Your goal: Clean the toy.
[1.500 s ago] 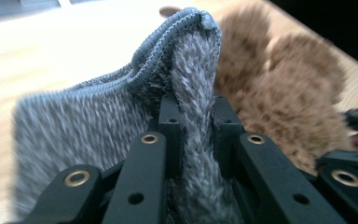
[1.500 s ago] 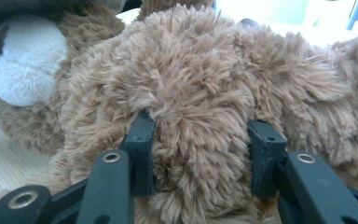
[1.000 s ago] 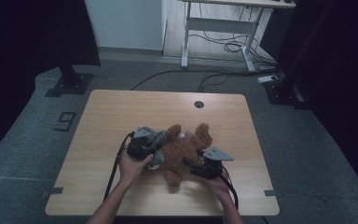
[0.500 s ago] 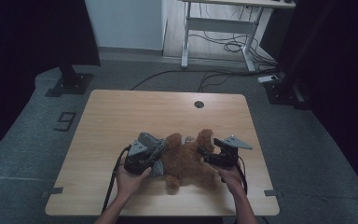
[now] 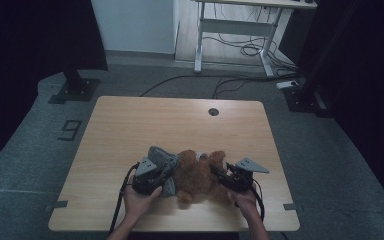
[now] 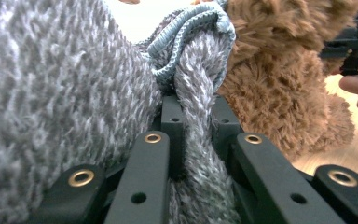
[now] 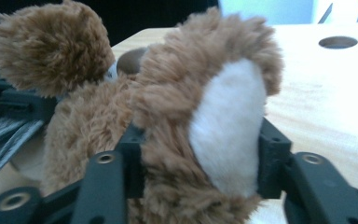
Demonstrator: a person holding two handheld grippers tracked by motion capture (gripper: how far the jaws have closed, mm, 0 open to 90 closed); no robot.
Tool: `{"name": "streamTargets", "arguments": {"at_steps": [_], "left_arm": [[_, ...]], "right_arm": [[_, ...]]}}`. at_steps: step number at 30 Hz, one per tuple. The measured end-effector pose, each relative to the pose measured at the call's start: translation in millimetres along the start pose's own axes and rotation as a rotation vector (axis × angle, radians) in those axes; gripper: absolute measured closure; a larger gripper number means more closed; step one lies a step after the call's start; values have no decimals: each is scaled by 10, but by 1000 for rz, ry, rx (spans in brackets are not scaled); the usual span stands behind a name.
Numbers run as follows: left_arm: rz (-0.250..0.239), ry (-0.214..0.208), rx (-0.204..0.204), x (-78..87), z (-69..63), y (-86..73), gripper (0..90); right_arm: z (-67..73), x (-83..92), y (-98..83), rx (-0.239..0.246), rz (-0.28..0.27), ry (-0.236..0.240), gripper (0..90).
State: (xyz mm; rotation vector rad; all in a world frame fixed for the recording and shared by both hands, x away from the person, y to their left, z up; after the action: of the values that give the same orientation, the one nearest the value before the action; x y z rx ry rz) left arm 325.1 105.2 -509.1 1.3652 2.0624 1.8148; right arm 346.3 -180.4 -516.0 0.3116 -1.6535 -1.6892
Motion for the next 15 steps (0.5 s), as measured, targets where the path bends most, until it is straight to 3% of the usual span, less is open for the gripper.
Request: {"name": "streamTargets", "arguments": {"at_steps": [3, 6, 8, 10, 15], "left_arm": [[-6, -6, 0, 23, -11, -43, 799], [-7, -5, -3, 28, -9, -53, 799], [-4, -4, -4, 26, -11, -48, 799], [-4, -4, -7, 24, -10, -50, 800], [0, -12, -9, 31, -23, -70, 800]], "right_arm": [[28, 80, -35, 5, 23, 14, 430], [71, 146, -121, 4, 74, -10, 257], [107, 190, -206, 2, 111, -42, 248], [192, 247, -298, 3, 133, 10, 282], [392, 132, -390, 99, 205, 17, 311]]}}
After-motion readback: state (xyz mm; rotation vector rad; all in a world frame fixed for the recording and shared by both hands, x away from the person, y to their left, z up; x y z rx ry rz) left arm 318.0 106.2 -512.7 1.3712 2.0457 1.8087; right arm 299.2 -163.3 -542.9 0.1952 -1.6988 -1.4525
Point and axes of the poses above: each handheld gripper's, and its own axes: x roughly backward along the jaws, y roughly out of its top, z roughly to its left, the point moved 3 cm from there along -x, roughly forward along the jaws, and after that the axes turned 7 degrees about x, right-handed, at the moved point
